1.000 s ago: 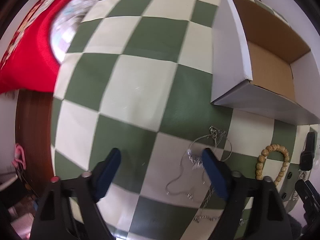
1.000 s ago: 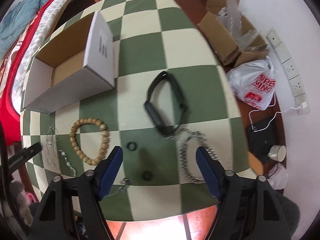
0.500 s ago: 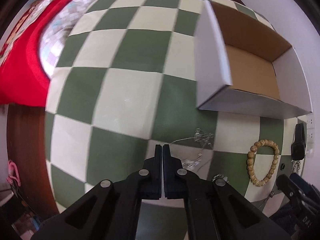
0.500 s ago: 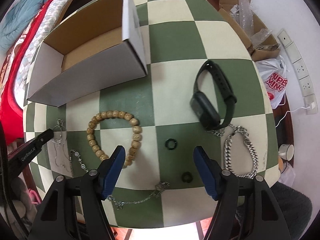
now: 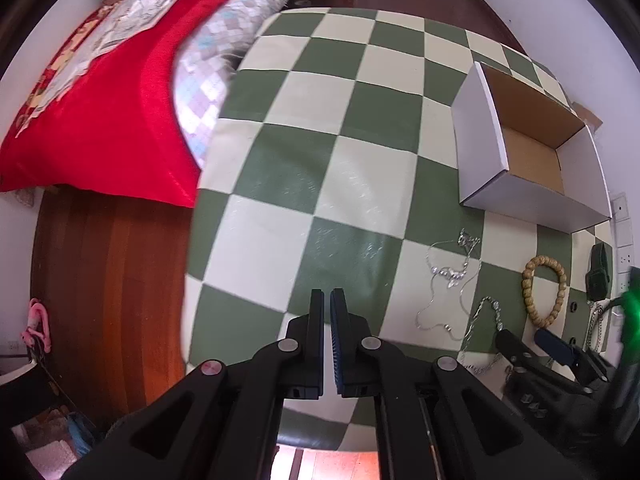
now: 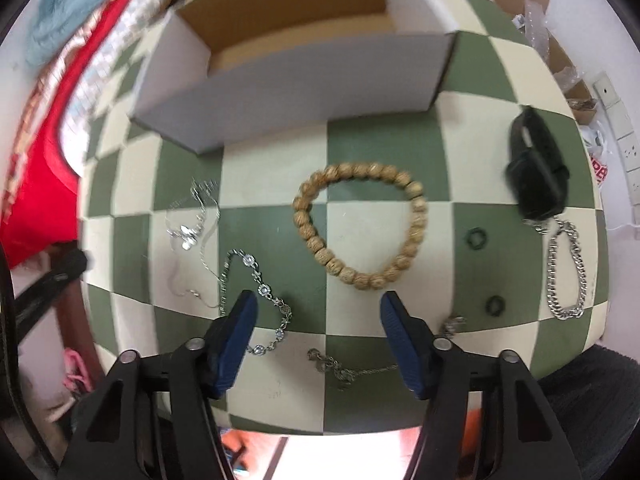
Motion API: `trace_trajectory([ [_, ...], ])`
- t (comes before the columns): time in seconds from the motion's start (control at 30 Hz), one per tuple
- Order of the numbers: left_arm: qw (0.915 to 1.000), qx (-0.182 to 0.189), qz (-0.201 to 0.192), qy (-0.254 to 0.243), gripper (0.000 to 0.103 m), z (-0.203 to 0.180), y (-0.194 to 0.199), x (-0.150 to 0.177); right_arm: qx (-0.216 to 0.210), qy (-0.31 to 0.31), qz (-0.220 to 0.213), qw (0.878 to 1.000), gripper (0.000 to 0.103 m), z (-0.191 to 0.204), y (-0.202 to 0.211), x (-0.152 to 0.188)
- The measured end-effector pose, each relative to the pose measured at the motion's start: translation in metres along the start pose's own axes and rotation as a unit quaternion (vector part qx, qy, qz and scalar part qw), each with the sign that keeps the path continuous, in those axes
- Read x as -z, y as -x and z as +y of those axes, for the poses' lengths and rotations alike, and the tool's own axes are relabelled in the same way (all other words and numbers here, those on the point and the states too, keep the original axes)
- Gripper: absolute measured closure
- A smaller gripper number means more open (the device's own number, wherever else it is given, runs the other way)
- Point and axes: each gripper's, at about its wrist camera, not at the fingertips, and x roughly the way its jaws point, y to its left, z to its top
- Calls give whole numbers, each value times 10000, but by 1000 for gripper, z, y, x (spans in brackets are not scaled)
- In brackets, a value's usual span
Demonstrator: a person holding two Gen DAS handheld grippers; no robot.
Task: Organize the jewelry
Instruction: 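Close the right tool on the thin silver chain beside the wooden bead bracelet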
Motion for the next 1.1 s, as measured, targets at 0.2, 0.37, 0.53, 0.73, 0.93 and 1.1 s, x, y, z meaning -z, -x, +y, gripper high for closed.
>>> trace_trajectory([
  [0.2,9990,-424,-156,27,57,-1,3,12,839,932,-405,9913,96,41,-1,15],
  [0.37,9983,-389,-349,272,14,-6,9,19,670,680,-524,9940,97,13,4,27],
  [0.53,9988,-162,-131,450,14,-23,-15,15,124,494,-535,9973,97,-14,7,28],
  [0.73,9992,136,221,293,15,-54,-52,-5,-70,499,-535,9973,97,-30,14,27],
  [0.93,9981,64,464,-401,15,-91,-75,-14,-211,282,-495,9982,97,-40,16,13],
  [1.1,9980,366,93,-515,70,-96,-66,-19,-95,295,-465,9984,97,-42,15,11],
])
